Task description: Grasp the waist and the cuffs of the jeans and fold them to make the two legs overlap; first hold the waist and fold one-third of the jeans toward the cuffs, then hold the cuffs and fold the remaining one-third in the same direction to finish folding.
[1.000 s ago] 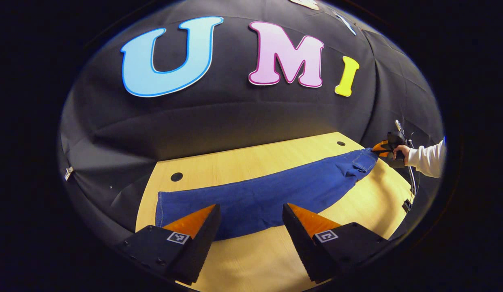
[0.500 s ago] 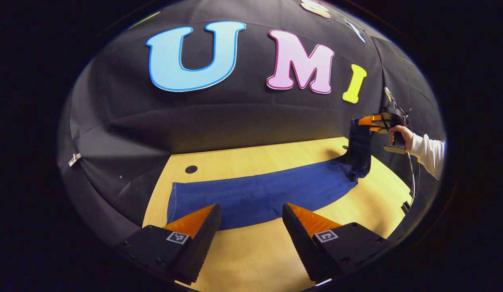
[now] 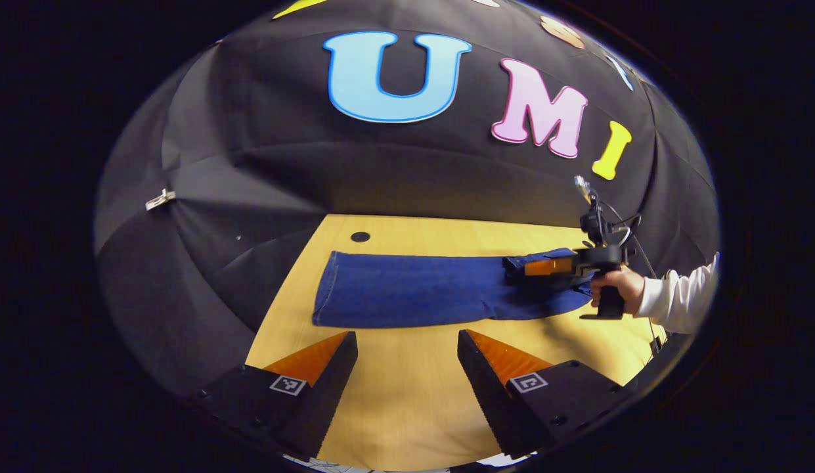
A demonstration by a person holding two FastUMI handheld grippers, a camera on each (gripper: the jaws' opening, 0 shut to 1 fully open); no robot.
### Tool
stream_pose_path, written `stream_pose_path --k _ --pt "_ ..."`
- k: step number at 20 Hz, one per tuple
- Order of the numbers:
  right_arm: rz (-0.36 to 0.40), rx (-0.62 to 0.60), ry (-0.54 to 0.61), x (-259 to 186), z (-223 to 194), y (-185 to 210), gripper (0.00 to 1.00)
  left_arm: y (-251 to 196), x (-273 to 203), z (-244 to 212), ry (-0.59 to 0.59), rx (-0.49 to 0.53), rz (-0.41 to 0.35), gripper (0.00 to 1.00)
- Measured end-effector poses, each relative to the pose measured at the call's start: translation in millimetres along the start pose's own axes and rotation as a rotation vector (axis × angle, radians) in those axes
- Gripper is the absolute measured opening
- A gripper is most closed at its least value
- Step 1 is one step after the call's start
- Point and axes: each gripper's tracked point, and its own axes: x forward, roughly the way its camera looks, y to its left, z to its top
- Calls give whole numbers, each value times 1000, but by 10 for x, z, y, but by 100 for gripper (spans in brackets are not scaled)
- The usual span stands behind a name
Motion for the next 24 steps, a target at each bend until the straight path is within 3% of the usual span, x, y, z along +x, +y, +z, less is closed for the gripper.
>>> stream_pose_path --k 1,2,4,5,7,8,9,14,17,21,23,24 --pt "25 17 43 75 -76 64 12 57 27 -59 13 -21 4 96" --pt "62 35 41 121 -91 90 3 103 76 -115 28 -48 7 96" --pt "102 55 58 -55 -26 107 37 193 251 -224 73 -131 3 95" --pt "138 65 72 -156 -9 159 33 224 375 -216 88 -183 0 96" --pt "187 23 51 -432 131 211 60 310 609 -122 110 -261 0 95" --pt "213 -14 33 -646 228 227 61 355 742 -74 118 -285 -2 95" --pt "234 -50 16 -822 291 231 76 410 856 8 127 -295 -1 96" --pt "252 -139 -13 -1588 360 19 77 894 1542 291 251 -335 116 95" --pt "229 -119 -2 -1772 282 -273 77 1016 1936 307 344 -414 114 95" --pt "173 -131 70 -1920 -37 -784 77 1362 2305 -134 518 -374 237 94" --pt "142 -124 100 -1956 -157 -1017 77 1551 2447 -255 550 -330 315 94" --pt "125 -117 118 -1973 -220 -1122 77 1554 2499 -231 543 -297 307 94"
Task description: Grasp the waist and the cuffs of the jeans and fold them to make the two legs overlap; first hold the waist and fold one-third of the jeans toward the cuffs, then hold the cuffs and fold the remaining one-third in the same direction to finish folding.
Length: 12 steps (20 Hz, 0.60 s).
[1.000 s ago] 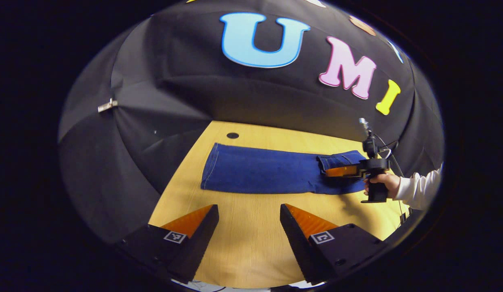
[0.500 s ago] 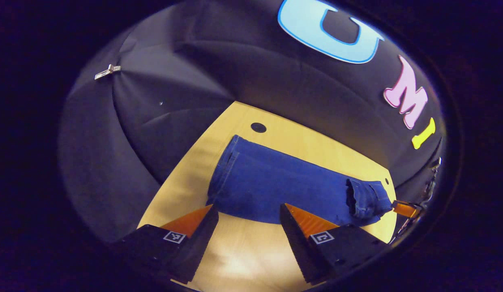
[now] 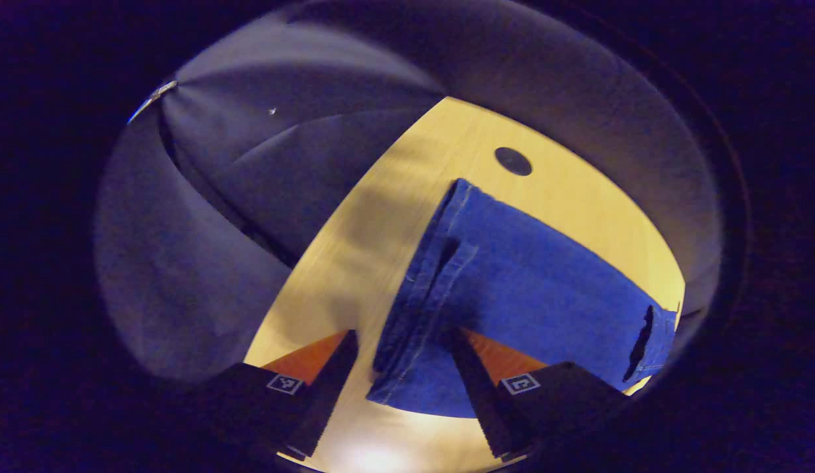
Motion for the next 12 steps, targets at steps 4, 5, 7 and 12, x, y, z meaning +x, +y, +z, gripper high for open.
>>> stream_pose_path --k 4,5,7,12 --pt "-11 31 12 -18 -50 -127 77 -155 -61 -18 45 57 -1 89" --pt "-5 39 8 -6 -17 -121 77 -198 -39 -17 56 63 -9 79" --pt "11 64 8 6 31 -87 77 -350 1 -43 56 106 -38 53" --pt "11 80 -16 -53 114 -84 77 -411 -19 19 27 178 -12 7"
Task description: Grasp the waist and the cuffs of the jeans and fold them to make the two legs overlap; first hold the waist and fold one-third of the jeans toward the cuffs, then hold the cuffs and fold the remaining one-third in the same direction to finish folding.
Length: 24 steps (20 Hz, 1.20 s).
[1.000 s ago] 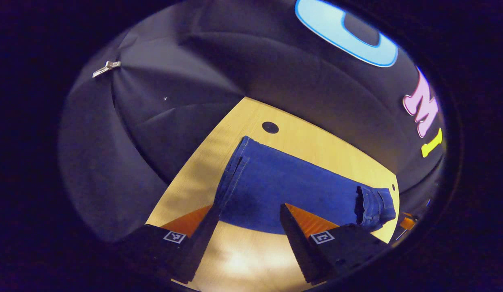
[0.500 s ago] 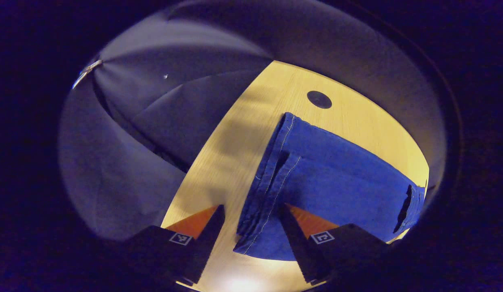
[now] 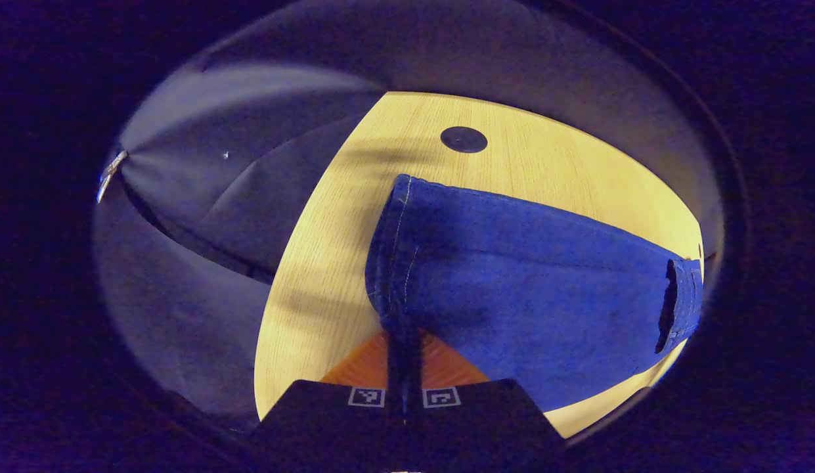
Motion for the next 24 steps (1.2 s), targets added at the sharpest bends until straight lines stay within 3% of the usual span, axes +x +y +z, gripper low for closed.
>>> stream_pose_path --k 6,9,11,16,21,24 --pt "0 -9 -14 -57 21 31 77 -418 -566 221 -114 -38 -230 6" --pt "9 2 -27 -100 51 75 77 -1080 -1169 458 -185 -108 -436 6" --pt "12 6 -42 -133 92 109 77 -1564 -1614 608 -232 -64 -535 10" --pt "-2 -14 -83 -349 133 69 77 -3167 -2635 619 -311 119 -790 6" --pt "-32 -27 -130 -604 153 -124 77 -4773 -2523 238 -246 280 -894 6" --pt "-63 -35 -134 -711 111 -343 77 -5380 -1950 -187 -125 380 -842 6"
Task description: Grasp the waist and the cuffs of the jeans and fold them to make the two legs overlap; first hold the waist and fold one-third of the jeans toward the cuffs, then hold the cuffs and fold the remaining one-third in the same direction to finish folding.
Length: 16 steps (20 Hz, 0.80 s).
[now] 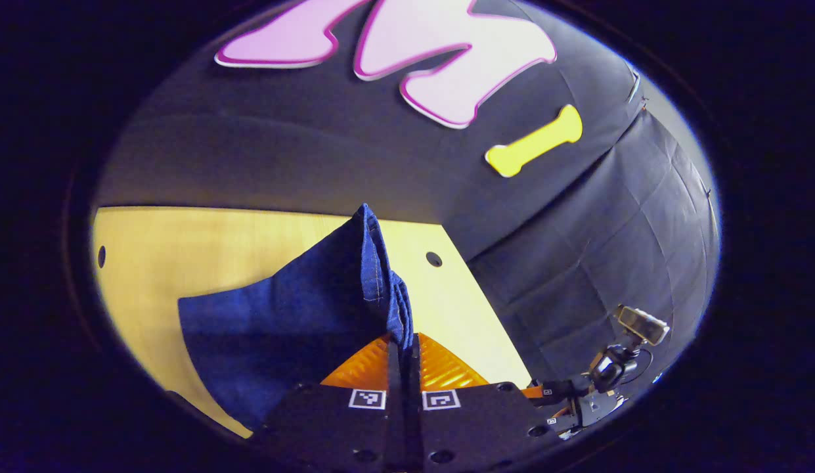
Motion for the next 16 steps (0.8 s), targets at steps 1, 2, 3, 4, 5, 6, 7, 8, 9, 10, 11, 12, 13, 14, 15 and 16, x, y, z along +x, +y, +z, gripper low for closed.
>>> stream_pose_path --k 1,2,3,4,5,6,7,8,9,10,11,12,13,14,15,16 --pt "2 11 -1 -27 1 -52 77 60 190 -132 50 14 34 6" --pt "2 21 -5 -45 3 -87 77 65 444 -310 96 17 55 6" --pt "0 26 -7 -46 17 -144 77 80 594 -446 131 9 74 8" --pt "-4 25 -10 -62 34 -217 77 66 704 -543 150 9 88 12" --pt "-3 22 -11 -63 57 -262 77 63 763 -612 167 19 95 17" --pt "-4 17 -16 -70 71 -310 77 5 782 -636 162 30 92 36" --pt "-6 14 -25 -81 109 -356 77 -22 761 -598 135 56 108 61" --pt "-7 16 -34 -105 143 -384 77 -55 699 -583 105 94 137 86" --pt "-11 18 -49 -143 190 -409 77 -18 576 -517 69 148 198 94" --pt "-19 15 -72 -197 253 -418 77 -21 422 -445 20 216 256 94" --pt "-32 3 -99 -270 322 -429 77 -59 172 -339 -46 280 295 96" --pt "-49 -15 -124 -370 380 -414 77 -156 -78 -222 -111 334 315 96" --pt "-61 -36 -155 -478 461 -372 77 -273 -354 -153 -172 376 330 95" --pt "-70 -57 -192 -620 543 -294 77 -439 -641 -147 -238 412 344 95" --pt "-75 -81 -236 -785 633 -185 77 -593 -926 -150 -305 438 360 96" --pt "-84 -108 -284 -940 701 -69 77 -701 -1178 -196 -371 458 372 96"
